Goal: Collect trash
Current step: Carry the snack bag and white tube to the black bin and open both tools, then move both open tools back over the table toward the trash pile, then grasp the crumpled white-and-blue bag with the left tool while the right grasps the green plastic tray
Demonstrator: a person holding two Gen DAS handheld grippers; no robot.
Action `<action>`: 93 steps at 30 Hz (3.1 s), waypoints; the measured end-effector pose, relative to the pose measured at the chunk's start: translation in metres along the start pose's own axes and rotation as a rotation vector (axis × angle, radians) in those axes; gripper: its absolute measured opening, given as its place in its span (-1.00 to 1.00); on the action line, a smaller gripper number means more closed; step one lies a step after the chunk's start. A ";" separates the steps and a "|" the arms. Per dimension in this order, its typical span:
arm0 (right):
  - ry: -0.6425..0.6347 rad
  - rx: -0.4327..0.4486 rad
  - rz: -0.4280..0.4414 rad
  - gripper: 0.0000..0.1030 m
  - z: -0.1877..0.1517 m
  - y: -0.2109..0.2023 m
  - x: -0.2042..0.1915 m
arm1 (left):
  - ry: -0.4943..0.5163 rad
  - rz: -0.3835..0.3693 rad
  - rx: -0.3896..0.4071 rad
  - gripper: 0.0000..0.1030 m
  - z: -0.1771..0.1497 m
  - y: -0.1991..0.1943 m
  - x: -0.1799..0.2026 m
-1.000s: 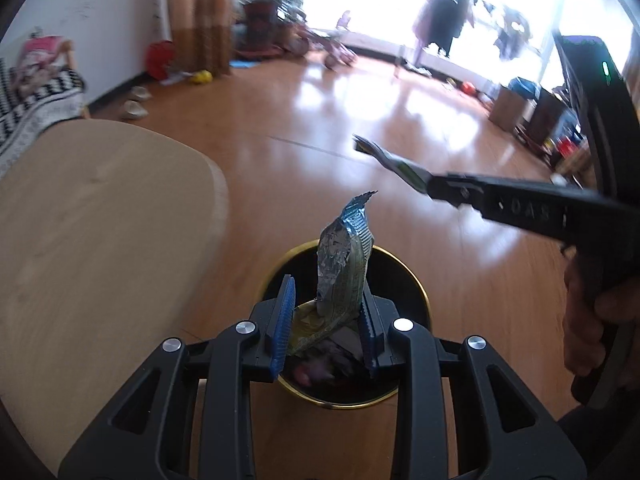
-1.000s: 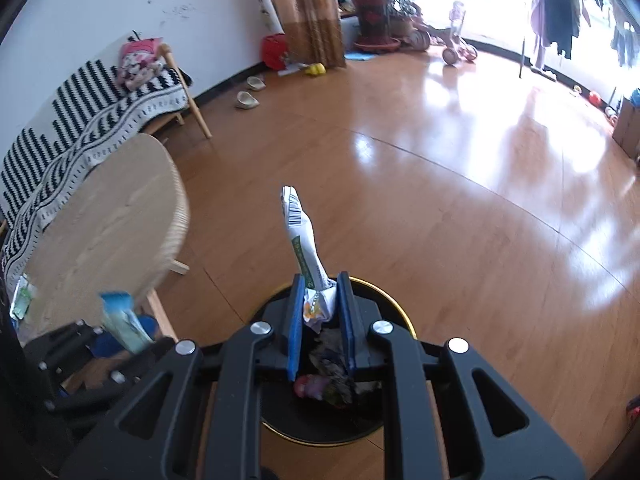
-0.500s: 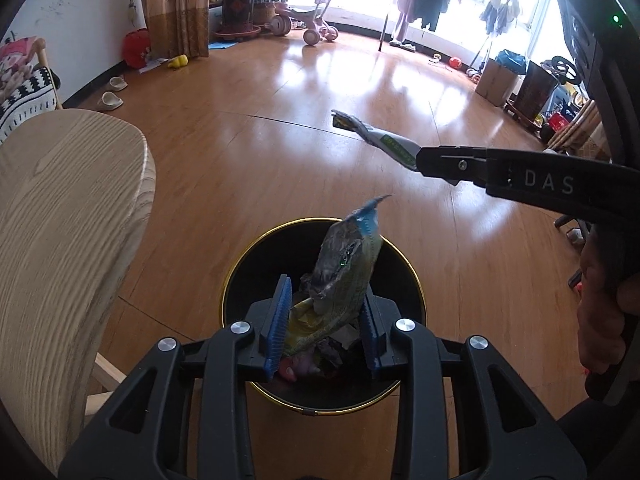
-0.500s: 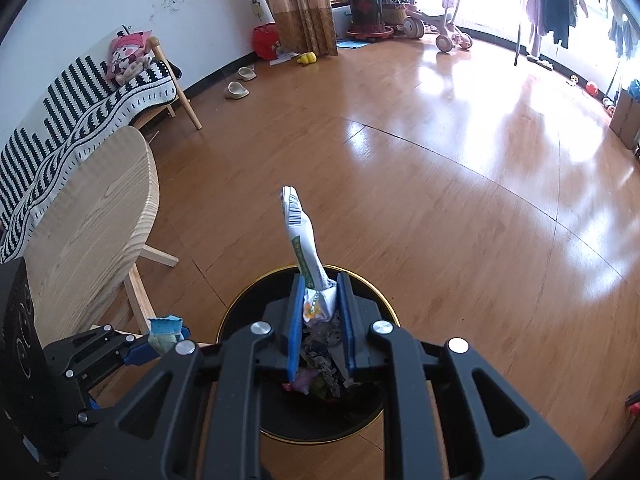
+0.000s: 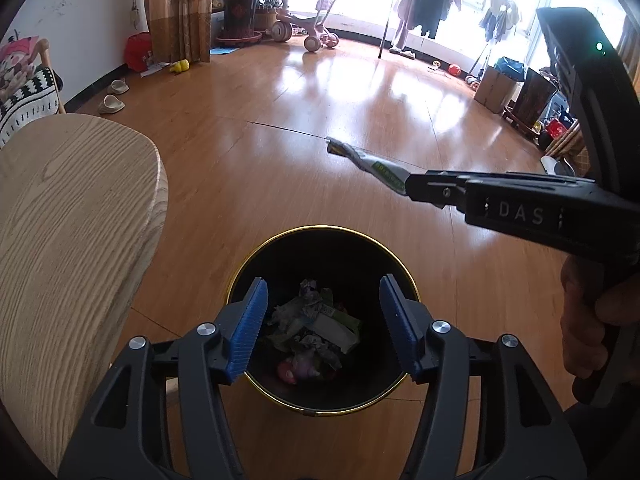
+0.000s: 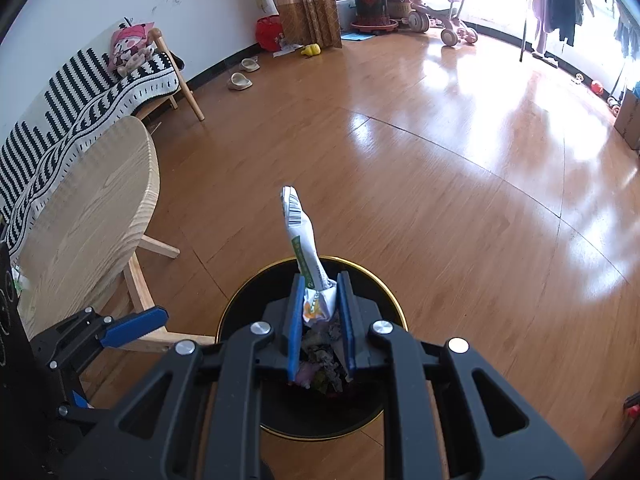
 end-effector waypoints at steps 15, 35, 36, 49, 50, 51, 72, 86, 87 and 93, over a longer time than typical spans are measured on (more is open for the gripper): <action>0.042 -0.014 -0.005 0.10 -0.003 0.008 0.010 | -0.022 -0.007 0.027 0.29 0.004 -0.015 -0.002; -0.116 0.116 0.101 0.30 0.039 -0.016 -0.142 | -0.268 0.188 0.268 0.78 -0.011 -0.176 -0.126; -0.139 0.119 0.125 0.31 0.043 -0.016 -0.161 | -0.296 0.213 0.278 0.78 -0.016 -0.186 -0.140; -0.394 0.108 0.327 0.43 0.052 -0.008 -0.381 | -0.612 0.629 0.397 0.79 -0.132 -0.345 -0.320; -0.407 0.106 0.339 0.44 0.052 -0.007 -0.396 | -0.619 0.645 0.396 0.79 -0.138 -0.352 -0.329; -0.416 0.105 0.347 0.44 0.049 -0.007 -0.407 | -0.626 0.670 0.397 0.79 -0.147 -0.361 -0.338; -0.636 0.021 0.458 0.59 0.005 0.023 -0.577 | -0.678 0.707 0.275 0.66 -0.199 -0.355 -0.442; -0.765 0.005 0.430 0.84 -0.012 0.041 -0.650 | -0.691 0.732 0.331 0.06 -0.201 -0.391 -0.426; -0.775 0.008 0.424 0.84 -0.013 0.042 -0.655 | -0.699 0.735 0.340 0.06 -0.202 -0.395 -0.425; -0.822 0.017 0.384 0.85 -0.015 0.052 -0.672 | -0.723 0.736 0.372 0.06 -0.205 -0.408 -0.417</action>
Point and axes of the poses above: each gripper's, at about its wrist camera, not at the fingertips, and y roughly the way its jaws point, x to its right, z to its top, the point moved 1 cm from there along y, roughly the way its jaws point, and after that the axes turned 8 degrees about -y, right-handed, at the moved point
